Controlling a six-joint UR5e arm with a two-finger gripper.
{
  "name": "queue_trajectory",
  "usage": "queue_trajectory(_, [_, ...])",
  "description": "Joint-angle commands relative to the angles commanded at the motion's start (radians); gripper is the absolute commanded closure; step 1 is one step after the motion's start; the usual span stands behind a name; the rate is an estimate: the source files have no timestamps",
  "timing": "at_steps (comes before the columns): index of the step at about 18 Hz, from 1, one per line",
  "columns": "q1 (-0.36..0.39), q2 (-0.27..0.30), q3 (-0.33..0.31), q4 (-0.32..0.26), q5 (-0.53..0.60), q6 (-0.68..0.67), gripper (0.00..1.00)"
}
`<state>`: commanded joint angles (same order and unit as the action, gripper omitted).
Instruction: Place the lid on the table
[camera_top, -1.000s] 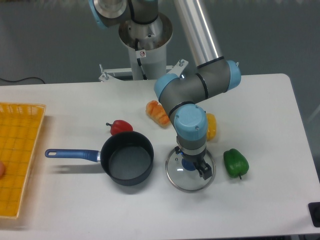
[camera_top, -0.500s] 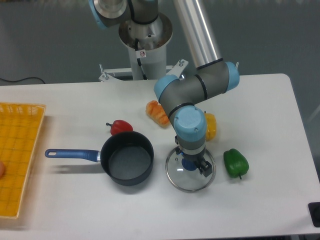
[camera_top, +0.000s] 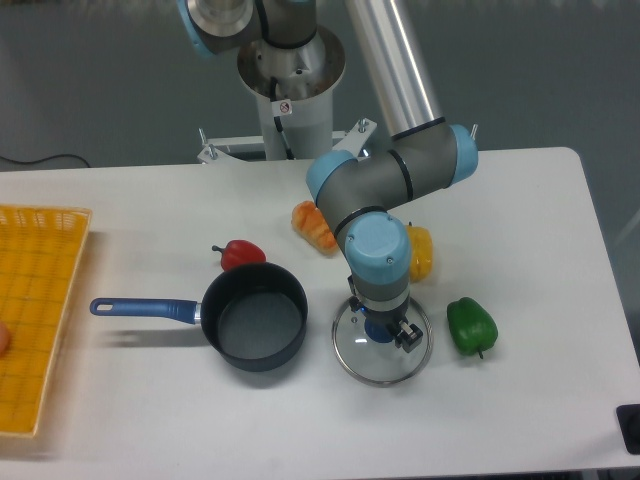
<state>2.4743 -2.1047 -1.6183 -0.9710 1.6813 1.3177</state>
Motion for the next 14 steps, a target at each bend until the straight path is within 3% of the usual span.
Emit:
queue_trajectory(5, [-0.008, 0.005, -0.009, -0.006, 0.005, -0.003, 0.3])
queue_trajectory(6, [-0.008, 0.005, -0.009, -0.008, 0.005, -0.005, 0.44])
queue_trajectory(7, [-0.008, 0.006, -0.009, -0.009, 0.005, -0.006, 0.5])
queue_trajectory(9, [-0.011, 0.008, -0.006, -0.009, 0.005, -0.005, 0.46])
queue_trajectory(14, [-0.012, 0.008, 0.0, -0.015, 0.003, -0.005, 0.51])
